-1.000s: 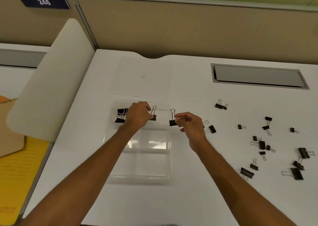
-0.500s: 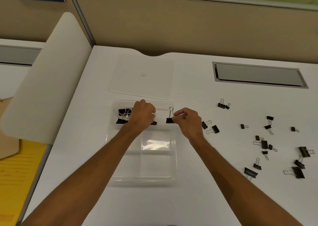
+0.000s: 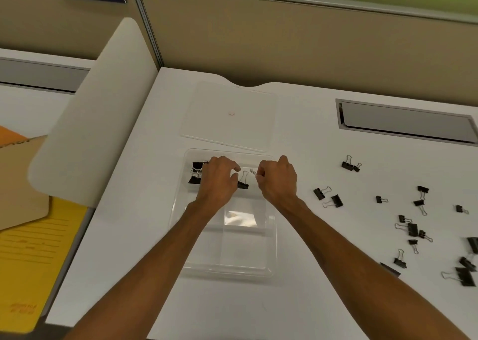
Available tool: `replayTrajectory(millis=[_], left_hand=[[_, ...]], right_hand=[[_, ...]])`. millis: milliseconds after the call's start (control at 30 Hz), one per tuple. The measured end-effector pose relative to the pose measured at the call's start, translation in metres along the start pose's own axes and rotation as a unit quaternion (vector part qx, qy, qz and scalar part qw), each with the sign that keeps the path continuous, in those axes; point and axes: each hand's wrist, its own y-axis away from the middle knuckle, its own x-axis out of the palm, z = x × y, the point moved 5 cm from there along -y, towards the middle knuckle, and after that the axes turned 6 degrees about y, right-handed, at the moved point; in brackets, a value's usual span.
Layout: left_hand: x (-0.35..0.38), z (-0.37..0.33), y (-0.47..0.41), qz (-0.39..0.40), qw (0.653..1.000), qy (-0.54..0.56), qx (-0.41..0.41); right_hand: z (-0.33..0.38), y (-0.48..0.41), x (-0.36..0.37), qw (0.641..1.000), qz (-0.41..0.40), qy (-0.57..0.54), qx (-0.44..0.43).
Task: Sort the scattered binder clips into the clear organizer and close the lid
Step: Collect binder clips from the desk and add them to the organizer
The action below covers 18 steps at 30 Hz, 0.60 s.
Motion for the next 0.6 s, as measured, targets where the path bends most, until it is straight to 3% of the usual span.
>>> replayTrajectory(millis=[200,333,600], left_hand=[[0.003,-0.008,0.004,-0.004,1.0,0.01,0.011],[0.004,-0.014,0.008,-0.006,1.0,0.013,0.016],[0.021,-0.046,0.018,-0.004,0.998,0.045,0.044]], right_hand=[[-0.003,0.003,0.008,1.0,0.007,0.025,-0.013],[-0.011,0.006,0.009,0.997,-0.041,0.045,-0.044],[-0.058,0.043,-0.014,0.987,-0.137,-0.088,-0.001]])
